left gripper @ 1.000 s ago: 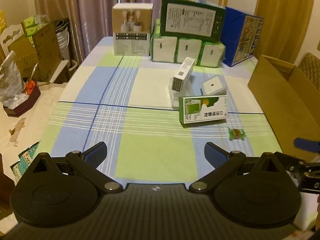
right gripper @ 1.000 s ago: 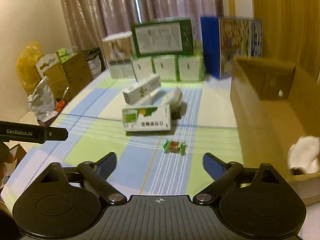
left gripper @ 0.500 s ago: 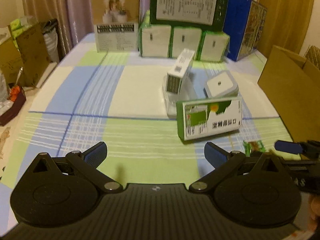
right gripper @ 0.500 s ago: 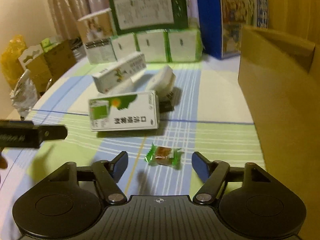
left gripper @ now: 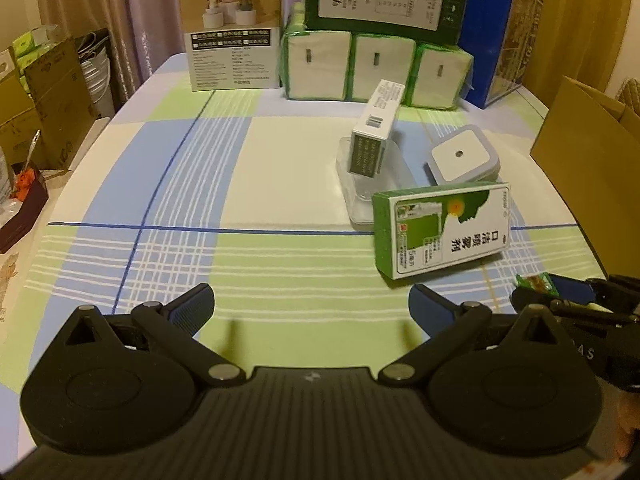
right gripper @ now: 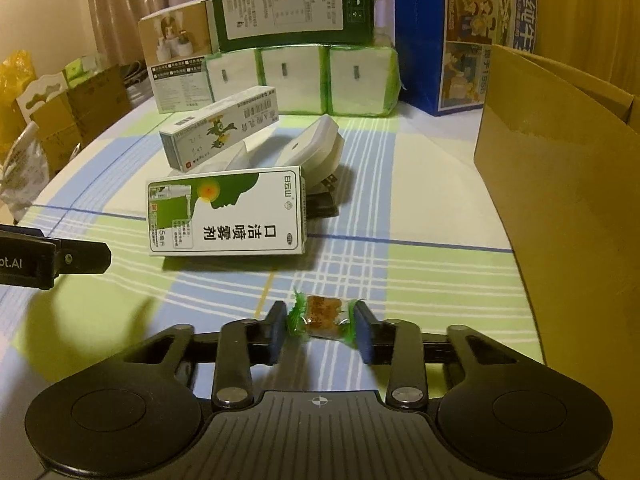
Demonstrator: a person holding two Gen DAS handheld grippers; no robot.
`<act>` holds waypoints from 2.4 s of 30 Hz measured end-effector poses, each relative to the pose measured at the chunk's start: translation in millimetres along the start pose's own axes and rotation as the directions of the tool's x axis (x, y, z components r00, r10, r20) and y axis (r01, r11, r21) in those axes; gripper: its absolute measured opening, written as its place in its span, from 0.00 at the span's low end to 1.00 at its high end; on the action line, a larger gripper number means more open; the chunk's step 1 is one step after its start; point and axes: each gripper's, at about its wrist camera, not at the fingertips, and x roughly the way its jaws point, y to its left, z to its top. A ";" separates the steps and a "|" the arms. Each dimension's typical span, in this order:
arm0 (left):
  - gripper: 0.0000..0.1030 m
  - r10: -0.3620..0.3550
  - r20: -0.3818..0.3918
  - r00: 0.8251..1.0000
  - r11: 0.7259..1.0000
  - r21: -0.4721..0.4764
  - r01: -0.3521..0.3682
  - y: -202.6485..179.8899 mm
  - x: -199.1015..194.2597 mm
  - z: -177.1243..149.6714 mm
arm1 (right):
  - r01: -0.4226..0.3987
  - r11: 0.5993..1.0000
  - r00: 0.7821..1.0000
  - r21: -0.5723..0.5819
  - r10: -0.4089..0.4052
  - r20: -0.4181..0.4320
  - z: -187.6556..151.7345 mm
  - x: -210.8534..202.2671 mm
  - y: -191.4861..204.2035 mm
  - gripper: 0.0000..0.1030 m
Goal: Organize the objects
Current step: 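Close the right tool on the green-wrapped candy, then grasp the green-white spray box with the left tool while the right tool holds the candy, then carry the spray box and candy over the cardboard box with both tools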
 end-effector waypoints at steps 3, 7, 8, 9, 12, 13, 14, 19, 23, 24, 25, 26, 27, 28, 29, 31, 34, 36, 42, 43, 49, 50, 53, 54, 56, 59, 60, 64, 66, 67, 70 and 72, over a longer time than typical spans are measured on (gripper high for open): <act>0.99 -0.017 0.006 1.000 1.000 0.025 0.016 -4.2 1.4 0.0 | -0.004 1.000 1.000 0.009 0.004 0.001 1.5 -1.9 -2.2 0.23; 0.99 -0.036 0.012 0.999 0.999 0.034 0.036 -6.7 8.5 2.5 | 0.002 1.000 1.000 0.017 -0.002 0.016 7.8 -4.5 -8.8 0.23; 0.99 -0.043 0.013 0.999 0.999 0.028 0.043 -6.9 10.4 3.3 | 0.004 1.000 1.000 0.019 -0.004 0.019 10.0 -5.0 -11.0 0.23; 0.99 -0.049 0.016 0.999 0.999 0.024 0.048 -7.2 11.8 4.3 | 0.009 1.000 1.000 0.022 -0.009 0.022 12.3 -5.7 -13.7 0.23; 0.98 -0.067 0.041 0.997 0.997 0.041 0.066 -12.3 15.1 7.6 | 0.010 0.999 1.000 0.034 -0.011 0.021 18.4 -5.9 -22.6 0.23; 0.98 -0.074 0.051 0.996 0.996 0.053 0.071 -14.4 15.9 8.5 | 0.002 0.999 1.000 0.032 -0.003 0.017 20.1 -4.9 -24.8 0.23; 0.98 -0.082 0.061 0.995 0.995 0.066 0.078 -16.8 17.1 9.8 | -0.007 1.000 1.000 0.030 0.007 0.012 21.4 -3.6 -26.4 0.23; 0.97 -0.090 0.092 0.992 0.986 0.148 0.075 -30.6 27.3 13.9 | -0.013 1.000 1.000 0.010 0.013 0.000 27.6 4.5 -30.0 0.23; 0.95 -0.094 0.133 0.987 0.937 0.346 0.042 -49.7 29.0 8.4 | -0.013 1.000 1.000 0.022 0.013 -0.010 27.0 5.7 -34.7 0.23; 0.94 -0.087 0.150 0.985 0.912 0.411 0.019 -56.2 29.0 5.6 | -0.015 1.000 1.000 0.023 0.015 -0.013 26.5 5.6 -35.0 0.23; 0.93 -0.073 0.177 0.981 0.873 0.488 -0.023 -64.9 28.5 2.2 | -0.017 1.000 1.000 0.024 0.017 -0.014 26.2 5.6 -35.3 0.23; 0.92 -0.064 0.198 0.978 0.840 0.540 -0.054 -71.7 28.6 -0.4 | -0.019 0.999 1.000 0.028 0.019 -0.015 26.2 5.7 -36.0 0.23; 0.92 -0.054 0.217 0.975 0.800 0.594 -0.088 -79.0 30.1 -3.2 | -0.022 0.999 1.000 0.035 0.023 -0.015 26.4 5.4 -36.8 0.23; 0.90 -0.049 0.230 0.972 0.764 0.635 -0.112 -85.5 32.4 -5.5 | -0.024 0.999 1.000 0.041 0.025 -0.014 26.6 4.9 -37.6 0.23; 0.90 -0.049 0.237 0.970 0.736 0.666 -0.126 -90.8 35.0 -7.2 | -0.024 0.999 1.000 0.044 0.024 -0.011 27.1 4.1 -38.0 0.23; 0.87 -0.050 0.234 0.971 0.685 0.716 -0.137 -98.7 40.7 -10.8 | -0.024 0.998 1.000 0.051 0.024 -0.005 28.3 2.8 -39.3 0.23; 0.79 -0.027 0.241 0.970 0.613 0.771 -0.174 -107.2 49.9 -17.0 | -0.025 0.998 1.000 0.063 0.025 0.000 29.5 2.3 -40.9 0.23; 0.72 -0.023 0.248 0.969 0.586 0.788 -0.188 -109.6 53.0 -19.6 | -0.029 0.997 1.000 0.070 0.029 0.000 29.7 2.2 -41.1 0.23; 0.62 -0.003 0.244 0.970 0.542 0.815 -0.204 -116.5 52.3 -23.4 | -0.035 0.995 0.999 0.091 0.035 0.005 29.1 -0.2 -39.9 0.23; 0.60 0.006 0.236 0.972 0.541 0.816 -0.202 -117.8 50.6 -22.9 | -0.036 0.995 0.999 0.088 0.035 0.008 28.8 -1.3 -39.5 0.23; 0.52 -0.044 0.002 0.999 0.825 0.564 0.035 -90.4 20.0 1.0 | -0.045 0.995 0.999 0.091 0.045 0.004 24.2 -11.3 -39.0 0.23; 0.52 -0.062 -0.035 0.997 0.865 0.497 0.071 -83.3 15.0 3.3 | -0.048 0.995 0.999 0.090 0.048 0.002 23.1 -13.3 -38.4 0.23; 0.49 -0.116 -0.070 0.991 0.924 0.359 0.134 -68.8 4.4 0.8 | -0.061 0.994 0.998 0.091 0.062 -0.006 18.6 -17.8 -35.3 0.23; 0.49 -0.123 -0.058 0.991 0.927 0.351 0.136 -67.8 1.8 -1.5 | -0.065 0.993 0.998 0.094 0.066 -0.010 17.3 -18.2 -34.5 0.23; 0.49 -0.137 -0.020 0.990 0.919 0.370 0.135 -69.5 0.0 -4.2 | -0.065 0.993 0.998 0.094 0.067 -0.013 16.0 -17.8 -32.7 0.23; 0.50 -0.153 -0.013 0.988 0.928 0.341 0.148 -69.7 7.6 -2.9 | -0.064 0.993 0.998 0.102 0.066 -0.014 15.8 -17.4 -33.4 0.23; 0.50 -0.158 -0.019 0.987 0.933 0.325 0.155 -68.8 11.9 -1.3 | -0.064 0.992 0.998 0.106 0.066 -0.014 16.1 -17.0 -33.8 0.23; 0.50 -0.164 -0.048 0.985 0.938 0.300 0.171 -66.5 25.4 1.1 | -0.068 0.992 0.997 0.107 0.070 -0.017 17.1 -14.0 -33.1 0.23; 0.50 -0.162 -0.046 0.986 0.941 0.293 0.168 -66.7 28.2 1.4 | -0.069 0.992 0.997 0.106 0.072 -0.026 16.5 -11.5 -31.6 0.23; 0.50 -0.160 -0.047 0.986 0.942 0.292 0.166 -67.3 29.6 2.1 | -0.070 0.992 0.997 0.108 0.074 -0.031 16.3 -10.2 -30.9 0.23; 0.50 -0.150 -0.051 0.987 0.942 0.296 0.158 -68.8 33.9 1.5 | -0.076 0.991 0.996 0.114 0.081 -0.039 15.5 -7.1 -30.3 0.23; 0.50 -0.138 -0.047 0.989 0.941 0.305 0.146 -70.4 34.4 0.6 | -0.076 0.991 0.996 0.115 0.081 -0.041 15.4 -6.4 -30.2 0.23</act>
